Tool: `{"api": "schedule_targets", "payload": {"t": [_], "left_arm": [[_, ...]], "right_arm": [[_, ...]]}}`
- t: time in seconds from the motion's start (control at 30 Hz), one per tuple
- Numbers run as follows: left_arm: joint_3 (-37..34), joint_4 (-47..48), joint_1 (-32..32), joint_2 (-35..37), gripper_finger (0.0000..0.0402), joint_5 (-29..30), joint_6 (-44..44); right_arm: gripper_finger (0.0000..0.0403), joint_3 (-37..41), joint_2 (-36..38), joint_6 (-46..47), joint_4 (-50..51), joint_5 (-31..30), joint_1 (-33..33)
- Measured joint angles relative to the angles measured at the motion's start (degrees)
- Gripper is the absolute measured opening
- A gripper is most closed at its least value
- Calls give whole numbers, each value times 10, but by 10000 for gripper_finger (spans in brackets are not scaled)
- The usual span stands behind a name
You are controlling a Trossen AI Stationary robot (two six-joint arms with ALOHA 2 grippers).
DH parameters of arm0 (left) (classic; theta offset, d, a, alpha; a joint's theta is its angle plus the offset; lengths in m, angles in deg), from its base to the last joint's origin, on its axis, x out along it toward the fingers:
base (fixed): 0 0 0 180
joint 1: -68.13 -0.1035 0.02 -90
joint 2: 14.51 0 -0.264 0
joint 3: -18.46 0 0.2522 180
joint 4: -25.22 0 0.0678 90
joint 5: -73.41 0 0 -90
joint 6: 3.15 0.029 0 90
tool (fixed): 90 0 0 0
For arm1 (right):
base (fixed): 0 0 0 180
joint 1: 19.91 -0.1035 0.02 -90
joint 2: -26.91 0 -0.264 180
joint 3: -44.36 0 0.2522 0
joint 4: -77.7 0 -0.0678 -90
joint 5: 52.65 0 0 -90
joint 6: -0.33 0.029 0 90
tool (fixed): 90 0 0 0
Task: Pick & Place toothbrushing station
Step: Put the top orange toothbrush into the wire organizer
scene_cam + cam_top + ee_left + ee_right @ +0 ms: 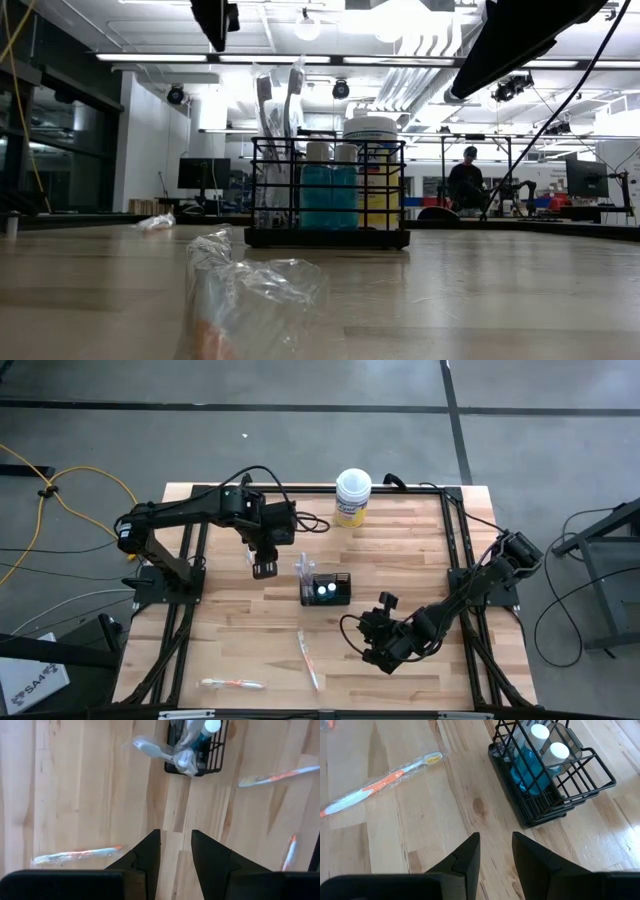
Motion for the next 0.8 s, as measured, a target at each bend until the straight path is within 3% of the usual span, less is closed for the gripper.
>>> {"api": "schedule_targets", "payload": {"t": [0.17, 0.47, 0.8], "left_arm": [[-20, -3, 10, 0, 105, 20, -34], [-122, -13, 18, 0, 105, 96, -151], [-220, -24, 26, 1, 101, 101, -159]], "right_arm": [[105, 0, 0, 3, 0, 1, -1], [105, 0, 0, 11, 0, 2, -13], [105, 0, 0, 10, -1, 4, -17]]}}
